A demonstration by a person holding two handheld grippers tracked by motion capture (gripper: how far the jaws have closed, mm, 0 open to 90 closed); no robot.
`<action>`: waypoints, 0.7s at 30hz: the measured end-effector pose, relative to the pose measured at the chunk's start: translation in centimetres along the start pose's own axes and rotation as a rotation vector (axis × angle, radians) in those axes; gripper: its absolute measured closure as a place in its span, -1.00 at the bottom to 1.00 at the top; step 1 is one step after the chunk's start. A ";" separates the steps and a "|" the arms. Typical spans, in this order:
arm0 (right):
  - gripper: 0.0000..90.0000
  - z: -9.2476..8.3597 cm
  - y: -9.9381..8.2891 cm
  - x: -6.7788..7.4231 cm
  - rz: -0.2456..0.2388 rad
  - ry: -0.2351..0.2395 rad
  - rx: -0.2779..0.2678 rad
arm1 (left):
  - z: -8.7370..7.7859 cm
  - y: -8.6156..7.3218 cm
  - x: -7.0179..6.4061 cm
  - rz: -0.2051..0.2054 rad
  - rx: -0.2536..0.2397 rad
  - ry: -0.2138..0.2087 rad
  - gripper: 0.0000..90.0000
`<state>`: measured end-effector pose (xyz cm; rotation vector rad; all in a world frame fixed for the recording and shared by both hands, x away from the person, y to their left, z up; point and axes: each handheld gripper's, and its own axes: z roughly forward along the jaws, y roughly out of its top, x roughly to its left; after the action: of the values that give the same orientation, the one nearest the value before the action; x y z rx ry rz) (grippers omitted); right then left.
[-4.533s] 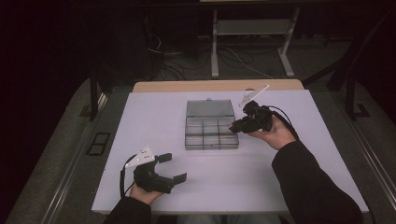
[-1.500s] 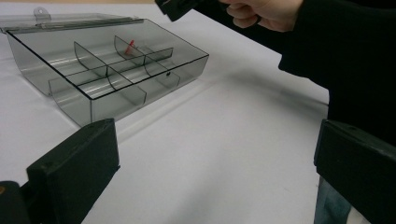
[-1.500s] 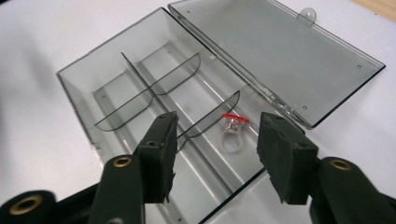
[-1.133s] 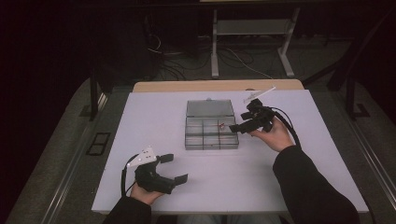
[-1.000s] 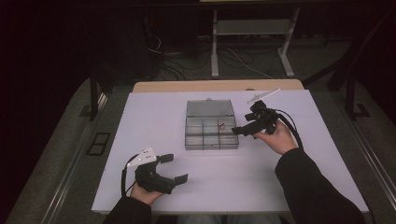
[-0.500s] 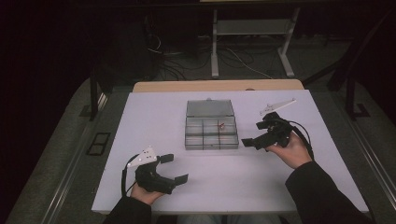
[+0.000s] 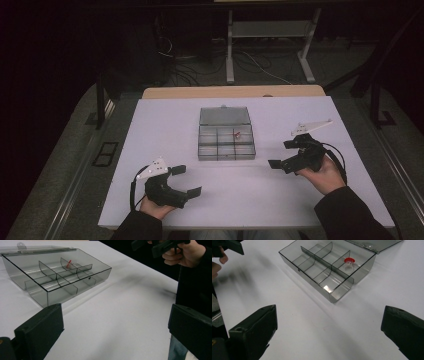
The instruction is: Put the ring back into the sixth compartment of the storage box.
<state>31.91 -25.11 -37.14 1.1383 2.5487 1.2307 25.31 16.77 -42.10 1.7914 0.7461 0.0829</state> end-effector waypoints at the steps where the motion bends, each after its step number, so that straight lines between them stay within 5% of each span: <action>1: -0.99 -0.1 -0.2 0.0 0.001 0.000 -0.002 | 0.0 0.0 0.0 0.000 0.000 0.000 -1.00; 21: -0.99 -1.8 -7.2 -0.3 0.067 -0.014 -0.078 | 0.1 -0.1 -0.1 0.001 0.005 0.003 -1.00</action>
<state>27.27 -29.33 -41.05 1.2207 2.4484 1.3195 25.24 16.68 -42.15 1.7970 0.7476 0.0845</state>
